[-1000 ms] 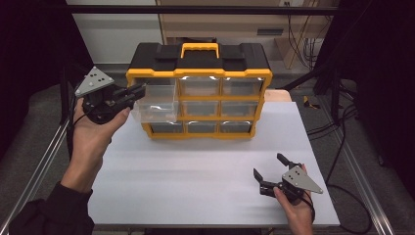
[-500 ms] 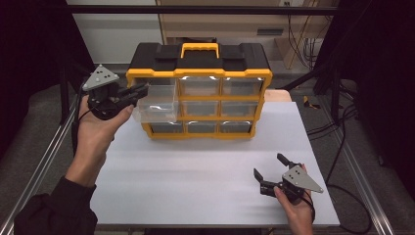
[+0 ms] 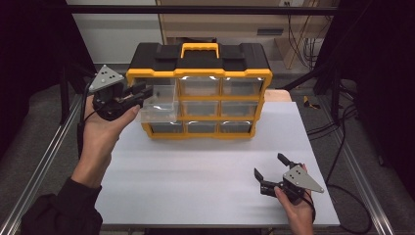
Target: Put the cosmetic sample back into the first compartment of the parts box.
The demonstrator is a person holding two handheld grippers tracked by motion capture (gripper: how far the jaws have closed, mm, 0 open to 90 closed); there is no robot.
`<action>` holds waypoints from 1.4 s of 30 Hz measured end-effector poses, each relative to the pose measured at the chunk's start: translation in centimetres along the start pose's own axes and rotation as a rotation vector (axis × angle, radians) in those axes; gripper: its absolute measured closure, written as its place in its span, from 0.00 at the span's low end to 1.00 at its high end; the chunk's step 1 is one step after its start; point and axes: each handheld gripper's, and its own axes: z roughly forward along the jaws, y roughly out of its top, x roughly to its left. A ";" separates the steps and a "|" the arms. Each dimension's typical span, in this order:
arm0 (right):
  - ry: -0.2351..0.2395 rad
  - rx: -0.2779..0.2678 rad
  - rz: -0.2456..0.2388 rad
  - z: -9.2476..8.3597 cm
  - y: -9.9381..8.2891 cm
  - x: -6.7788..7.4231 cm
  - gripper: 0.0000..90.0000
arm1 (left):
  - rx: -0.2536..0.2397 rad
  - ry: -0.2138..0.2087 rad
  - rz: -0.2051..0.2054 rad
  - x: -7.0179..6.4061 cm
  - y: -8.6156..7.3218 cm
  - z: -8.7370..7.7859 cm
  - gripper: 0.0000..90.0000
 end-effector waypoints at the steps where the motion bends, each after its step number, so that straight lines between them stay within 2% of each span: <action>1: 0.000 0.000 0.000 0.0 0.0 0.0 0.06 | -0.010 0.008 0.011 -0.2 0.0 -0.2 0.66; 3: -0.001 0.000 -0.003 0.0 0.0 0.0 0.05 | -0.022 0.025 0.024 -0.6 -0.2 -0.5 0.55; 5: -0.003 -0.002 -0.002 -0.1 0.0 -0.1 0.05 | -0.042 0.021 0.026 -1.0 -0.5 -0.7 0.47; 8: -0.004 0.000 -0.003 -0.1 0.0 -0.1 0.05 | -0.063 0.037 0.042 -1.4 -1.1 -0.9 0.39; 10: -0.005 0.000 -0.004 -0.1 0.0 0.0 0.05 | -0.069 0.046 0.039 -1.5 -1.5 -0.9 0.34; 12: -0.006 -0.001 -0.003 -0.1 0.0 0.0 0.05 | -0.077 0.051 0.015 -1.4 -1.9 -1.1 0.30; 13: -0.006 -0.002 -0.004 -0.1 0.0 0.0 0.05 | -0.098 0.056 0.014 -1.3 -1.9 -1.1 0.28; 17: -0.007 -0.001 -0.004 -0.1 0.0 -0.1 0.05 | -0.119 0.075 -0.005 -1.3 -2.1 -1.9 0.20; 19: -0.007 0.000 -0.003 -0.1 0.0 -0.1 0.05 | -0.128 0.081 -0.007 -1.4 -2.3 -2.3 0.18; 22: -0.005 -0.001 -0.004 -0.1 0.0 0.0 0.05 | -0.141 0.089 -0.036 -1.6 -3.1 -2.5 0.15; 28: -0.004 0.002 -0.004 0.0 0.0 0.0 0.05 | -0.149 0.096 -0.040 -2.1 -4.5 -2.7 0.11; 35: -0.005 0.001 -0.005 -0.1 0.0 0.0 0.05 | -0.175 0.125 -0.061 -2.8 -6.4 -3.5 0.10; 42: -0.005 0.002 -0.007 -0.1 0.0 0.0 0.05 | -0.181 0.121 -0.069 -3.3 -7.8 -4.2 0.10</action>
